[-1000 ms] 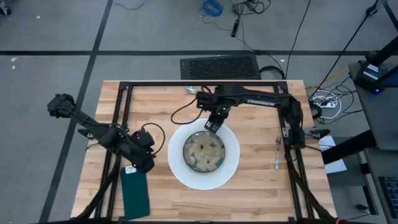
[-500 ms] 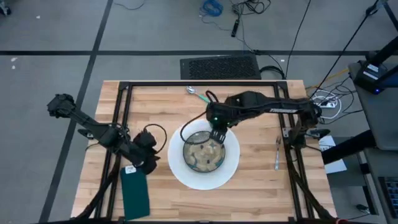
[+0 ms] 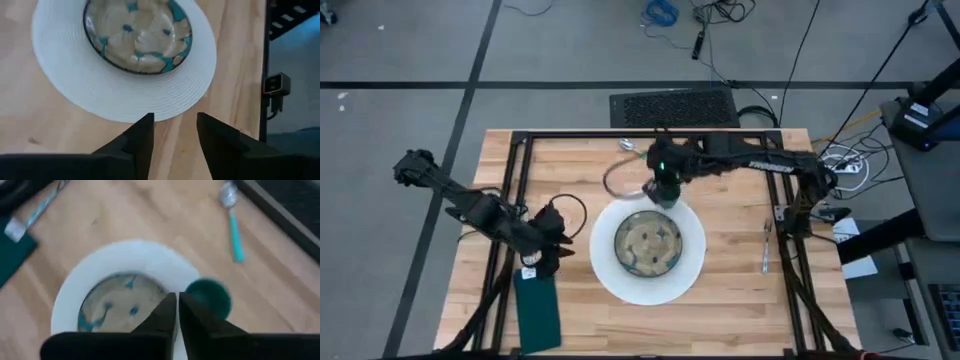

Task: Set table place
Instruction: Put the blue spoon on the right side of the white table mat

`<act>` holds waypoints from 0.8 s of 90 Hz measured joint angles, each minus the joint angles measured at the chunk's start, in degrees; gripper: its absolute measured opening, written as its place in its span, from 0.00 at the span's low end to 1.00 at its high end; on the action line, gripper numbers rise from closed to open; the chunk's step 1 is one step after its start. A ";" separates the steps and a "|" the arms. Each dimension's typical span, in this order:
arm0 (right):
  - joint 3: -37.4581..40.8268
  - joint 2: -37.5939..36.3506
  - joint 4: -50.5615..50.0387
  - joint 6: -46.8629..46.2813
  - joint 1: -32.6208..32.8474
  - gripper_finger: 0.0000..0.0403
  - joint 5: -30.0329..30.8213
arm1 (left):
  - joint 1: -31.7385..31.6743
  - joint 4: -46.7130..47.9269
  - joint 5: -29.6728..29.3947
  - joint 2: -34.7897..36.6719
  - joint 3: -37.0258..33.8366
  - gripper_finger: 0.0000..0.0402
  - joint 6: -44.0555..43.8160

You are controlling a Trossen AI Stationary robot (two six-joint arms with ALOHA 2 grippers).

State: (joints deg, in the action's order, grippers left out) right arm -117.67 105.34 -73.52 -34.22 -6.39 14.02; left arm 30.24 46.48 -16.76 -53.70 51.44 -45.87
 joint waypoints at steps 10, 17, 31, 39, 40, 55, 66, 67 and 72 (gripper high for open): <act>0.00 1.81 0.84 3.71 -4.69 0.02 -0.44 | 0.00 0.54 -1.81 2.34 0.00 0.33 -0.12; 0.00 3.90 2.40 7.41 -7.46 0.01 -0.70 | 0.00 0.71 -2.44 3.47 0.00 0.33 0.20; 0.02 9.03 8.78 13.90 -11.75 0.01 -3.23 | 0.00 1.94 -2.72 3.97 -0.63 0.33 -1.24; 0.02 11.75 13.24 14.42 -13.94 0.02 -4.40 | -0.02 3.05 -3.19 3.97 -0.94 0.33 -4.33; 0.02 12.10 13.75 14.41 -14.25 0.02 -4.64 | -0.04 3.07 -3.27 3.97 -0.94 0.33 -4.57; 0.02 17.00 19.25 13.95 -19.23 0.05 -11.53 | -0.81 4.26 -5.78 4.41 -0.94 0.33 -9.18; 0.02 20.72 19.42 13.01 -21.88 0.12 -15.85 | -2.19 4.38 -6.29 4.82 -0.94 0.33 -9.35; 0.02 21.06 19.43 13.05 -22.03 0.13 -15.87 | -2.38 4.46 -6.31 4.82 -0.94 0.33 -9.35; 0.02 22.43 19.43 13.84 -22.60 0.17 -15.88 | -3.18 5.52 -6.31 4.82 -0.94 0.33 -9.35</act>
State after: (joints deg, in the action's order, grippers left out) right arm -117.64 127.77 -54.09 -20.38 -28.99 -1.86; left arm 27.06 52.01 -23.07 -48.88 50.50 -55.22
